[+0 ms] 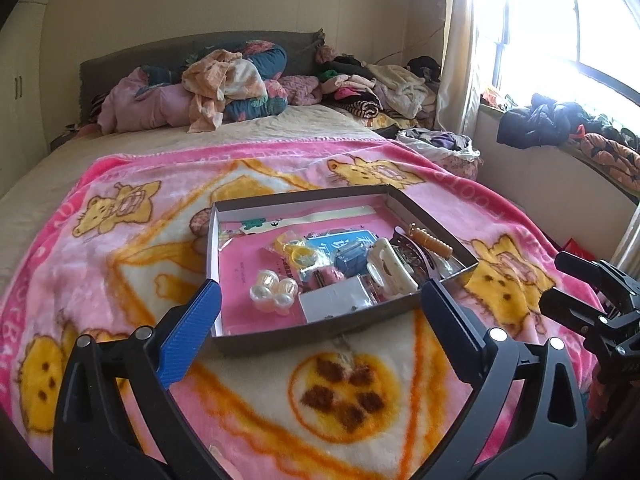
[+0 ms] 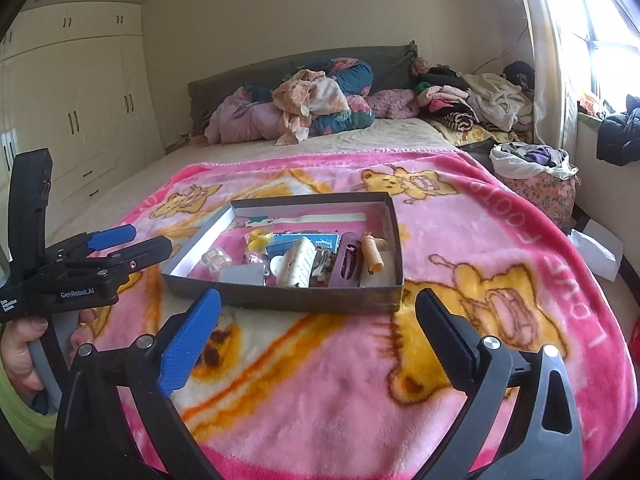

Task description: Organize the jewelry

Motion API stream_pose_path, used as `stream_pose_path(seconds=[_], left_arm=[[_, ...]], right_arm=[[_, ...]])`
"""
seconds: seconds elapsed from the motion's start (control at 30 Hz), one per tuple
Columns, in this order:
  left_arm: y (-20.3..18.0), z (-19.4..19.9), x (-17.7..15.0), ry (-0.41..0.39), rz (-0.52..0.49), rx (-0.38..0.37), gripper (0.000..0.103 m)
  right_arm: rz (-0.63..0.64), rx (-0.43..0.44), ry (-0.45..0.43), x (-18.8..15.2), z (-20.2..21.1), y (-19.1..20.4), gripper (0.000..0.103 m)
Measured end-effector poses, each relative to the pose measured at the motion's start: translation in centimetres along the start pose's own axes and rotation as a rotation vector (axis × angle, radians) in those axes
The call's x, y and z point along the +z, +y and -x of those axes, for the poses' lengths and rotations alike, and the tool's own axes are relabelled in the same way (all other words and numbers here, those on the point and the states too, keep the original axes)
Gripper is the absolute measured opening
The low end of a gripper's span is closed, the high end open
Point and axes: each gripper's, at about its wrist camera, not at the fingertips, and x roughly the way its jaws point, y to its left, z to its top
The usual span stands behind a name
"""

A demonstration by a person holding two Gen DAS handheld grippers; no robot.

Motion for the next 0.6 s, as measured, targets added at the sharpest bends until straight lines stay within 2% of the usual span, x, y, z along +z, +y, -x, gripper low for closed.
stream_pose_path(seconds=[0.6], left_arm=[[-1.6, 2.0, -4.7, -0.016, 0.052, 0.041, 0.091]], right_arm=[[-0.013, 0.013, -0.049, -3.0, 2.2, 0.4, 0.096]])
